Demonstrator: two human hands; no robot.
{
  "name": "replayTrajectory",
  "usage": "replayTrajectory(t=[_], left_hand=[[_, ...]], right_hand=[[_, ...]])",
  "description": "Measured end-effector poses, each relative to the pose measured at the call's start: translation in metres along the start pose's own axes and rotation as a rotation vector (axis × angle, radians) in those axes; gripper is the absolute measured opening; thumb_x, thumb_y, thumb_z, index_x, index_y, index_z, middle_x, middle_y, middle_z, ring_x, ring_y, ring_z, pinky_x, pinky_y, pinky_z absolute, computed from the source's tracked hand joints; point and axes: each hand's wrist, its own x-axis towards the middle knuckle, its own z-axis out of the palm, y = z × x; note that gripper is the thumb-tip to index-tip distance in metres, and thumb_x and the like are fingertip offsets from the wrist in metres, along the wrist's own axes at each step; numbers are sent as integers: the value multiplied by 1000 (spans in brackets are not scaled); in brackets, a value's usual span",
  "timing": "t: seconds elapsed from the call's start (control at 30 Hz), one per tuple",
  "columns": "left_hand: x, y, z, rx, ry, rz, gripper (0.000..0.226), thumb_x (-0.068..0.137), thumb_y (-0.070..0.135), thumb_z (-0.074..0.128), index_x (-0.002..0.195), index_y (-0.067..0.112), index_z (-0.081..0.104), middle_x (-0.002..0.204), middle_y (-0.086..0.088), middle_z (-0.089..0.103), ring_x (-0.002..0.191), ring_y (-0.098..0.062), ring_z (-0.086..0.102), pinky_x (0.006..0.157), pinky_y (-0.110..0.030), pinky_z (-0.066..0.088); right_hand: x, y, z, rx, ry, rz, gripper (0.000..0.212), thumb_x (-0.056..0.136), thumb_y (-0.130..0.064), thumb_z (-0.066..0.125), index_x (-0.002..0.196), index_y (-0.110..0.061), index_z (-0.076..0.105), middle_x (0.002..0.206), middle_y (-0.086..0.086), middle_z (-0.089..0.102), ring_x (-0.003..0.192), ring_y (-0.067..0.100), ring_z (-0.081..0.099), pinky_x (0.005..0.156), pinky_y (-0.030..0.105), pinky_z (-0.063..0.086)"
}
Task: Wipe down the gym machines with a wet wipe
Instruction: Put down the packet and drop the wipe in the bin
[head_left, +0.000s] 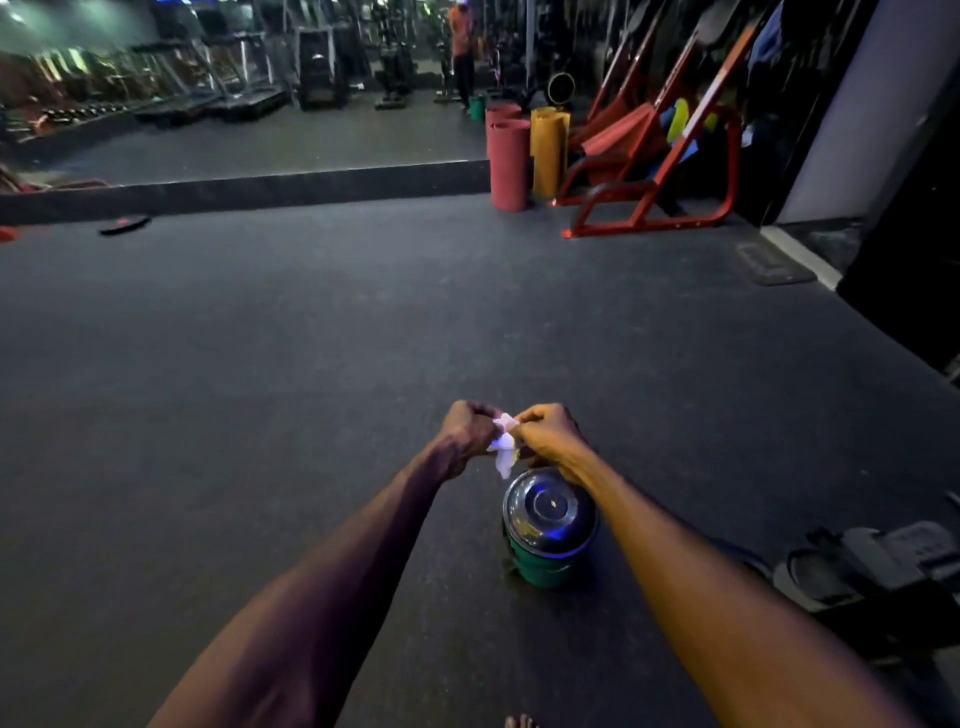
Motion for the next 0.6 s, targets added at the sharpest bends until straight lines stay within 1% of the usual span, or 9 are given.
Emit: replayTrajectory(t=[0.07,0.13,0.17,0.2,0.27,0.37,0.43,0.5,0.6], left_hand=[[35,4,-7,-8,8,8,11,91,-4,60,94,6,65,87,-8,66,78,-20,65,81,-39,58],[65,10,-14,-9,-5,-6,13,91,-4,59,93,7,65,86,-8,66,78,-20,65,80,-39,58],[79,13,-16,8,-12,-9,14,91,-4,57,92,8,64,86,-7,66,77,-19,65,79,-37,58],[96,16,-18,15,-30,-8,15,91,-4,57,91,9,64,85,-7,66,76,-18,65,77,-35,58],[126,21,-22,31,-69,8,14,91,-3,58,91,9,65,84,-7,66,76,-18,65,73,-32,58],[180,24,-31,39,-132,9,7,92,3,61,93,10,61,88,-8,65,78,-19,65,75,-33,58],[211,23,-35,45,-184,17,3,92,6,63,93,8,61,86,-8,66,78,-19,66,73,-31,59],[244,22,-42,60,-256,28,1,92,5,63,91,6,63,83,-8,67,77,-19,66,70,-29,59],[282,16,-53,102,-332,22,8,91,-1,61,88,7,63,81,-7,66,74,-17,65,71,-29,58]], right_hand=[[28,-13,-1,2,-59,10,8,87,-10,68,92,-5,70,71,16,69,52,19,62,51,28,54],[56,-26,-1,-6,-58,-10,4,87,-7,68,83,-6,69,70,18,68,56,23,65,59,34,59],[69,-31,0,-22,-40,-21,10,86,-6,70,76,-9,68,71,18,70,60,26,69,65,37,61],[83,-37,-1,-44,-13,-28,15,84,-6,71,71,-13,68,72,17,72,65,27,72,69,39,63],[107,-44,0,-62,46,-32,17,79,-4,71,69,-17,69,73,15,74,70,26,74,71,41,63],[146,-53,8,-17,152,5,7,79,-11,76,75,-14,72,74,15,74,67,24,74,71,44,62],[168,-57,13,16,213,36,4,78,-10,78,79,-11,74,76,15,75,68,24,74,72,43,62],[192,-62,22,44,276,76,8,74,-6,79,79,-12,75,76,13,75,70,22,74,74,42,62],[214,-71,39,59,326,149,9,69,-9,82,74,-14,76,73,9,75,66,15,69,74,37,60]])
